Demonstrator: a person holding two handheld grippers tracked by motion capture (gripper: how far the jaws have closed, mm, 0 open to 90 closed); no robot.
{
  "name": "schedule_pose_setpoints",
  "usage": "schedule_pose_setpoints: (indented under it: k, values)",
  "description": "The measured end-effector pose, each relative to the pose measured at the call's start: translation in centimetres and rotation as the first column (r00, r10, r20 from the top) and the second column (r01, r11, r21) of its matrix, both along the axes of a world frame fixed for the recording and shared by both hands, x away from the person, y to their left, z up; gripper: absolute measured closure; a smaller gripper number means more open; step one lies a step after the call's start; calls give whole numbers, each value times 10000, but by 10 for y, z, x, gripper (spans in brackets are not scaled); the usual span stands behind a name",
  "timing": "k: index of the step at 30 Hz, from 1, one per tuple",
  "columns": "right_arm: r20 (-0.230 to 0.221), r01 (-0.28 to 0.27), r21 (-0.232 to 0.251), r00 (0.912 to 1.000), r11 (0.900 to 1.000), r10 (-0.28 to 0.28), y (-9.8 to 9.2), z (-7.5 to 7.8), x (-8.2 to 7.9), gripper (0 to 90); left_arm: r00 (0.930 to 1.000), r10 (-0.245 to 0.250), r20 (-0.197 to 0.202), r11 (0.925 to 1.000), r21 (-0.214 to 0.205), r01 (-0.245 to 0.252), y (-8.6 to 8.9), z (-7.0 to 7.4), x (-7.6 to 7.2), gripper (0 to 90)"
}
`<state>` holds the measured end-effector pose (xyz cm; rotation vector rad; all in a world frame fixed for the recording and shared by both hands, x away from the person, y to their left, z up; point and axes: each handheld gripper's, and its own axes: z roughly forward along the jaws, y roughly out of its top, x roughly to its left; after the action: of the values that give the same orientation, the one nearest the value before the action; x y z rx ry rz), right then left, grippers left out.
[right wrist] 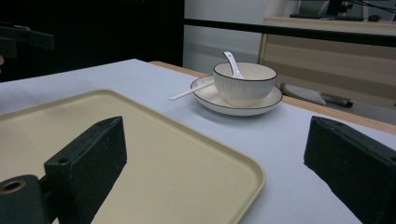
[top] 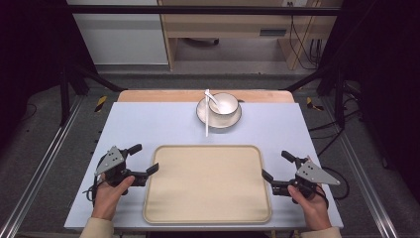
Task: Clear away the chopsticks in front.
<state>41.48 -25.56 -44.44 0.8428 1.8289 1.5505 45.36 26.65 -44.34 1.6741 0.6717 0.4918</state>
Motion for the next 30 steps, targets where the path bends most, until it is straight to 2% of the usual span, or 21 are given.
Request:
schedule_pose_setpoints:
  k: [4,8,10,14,15,17,19,20,22,23,24,26,28,29,30]
  values:
    - [-12,73,-54,10000,10000,-73,0,0,0,54,9999,-54,-138,9996,290,58,-4,-2,0,25]
    - [-37,106,-59,9999,9999,-106,-1,0,-1,52,9997,-5,-254,9998,195,10,-8,0,0,25]
    - [-49,103,-59,9999,9999,-103,-1,-1,-2,51,9995,28,-300,9999,154,-23,-12,4,0,25]
    - [-124,170,-4,9998,9999,-170,-1,-1,-4,49,10000,-6,-73,9995,305,9,-27,19,7,27]
    - [-134,183,-21,9997,9998,-183,-2,-1,-4,48,10000,-6,-73,9995,305,9,-27,19,7,32]
    - [-127,211,7,9997,9998,-211,-2,-1,-3,48,9998,-185,-24,9981,588,186,-43,30,20,35]
    - [-141,275,28,9995,9996,-275,-2,-1,-4,47,9997,-226,-10,9971,732,226,-49,34,25,42]
    - [-129,286,23,9995,9996,-286,-3,0,-4,47,9995,-305,60,9955,896,298,-60,41,36,43]
    - [-127,327,-49,9994,9995,-328,-3,0,-5,45,9996,-268,106,9936,1100,254,-70,47,45,53]
    - [-127,327,-49,9994,9995,-328,-3,0,-5,45,9996,-268,106,9936,1100,254,-70,47,45,58]
    - [-109,313,-108,9994,9995,-314,-3,0,-5,45,10000,-80,18,9924,1231,77,-80,51,55,61]
    - [-137,317,-101,9994,9994,-319,-3,-1,-5,44,10000,7,0,9909,1343,-6,-85,53,60,75]
    - [-176,312,-98,9994,9995,-314,-2,0,-5,43,9995,287,-121,9868,1598,-264,-95,55,68,79]
    - [-187,312,-93,9993,9995,-314,-2,0,-5,43,9984,536,-198,9809,1884,-489,-105,58,77,90]
    - [-187,312,-93,9993,9995,-314,-2,0,-5,43,9984,536,-198,9809,1884,-489,-105,58,77,103]
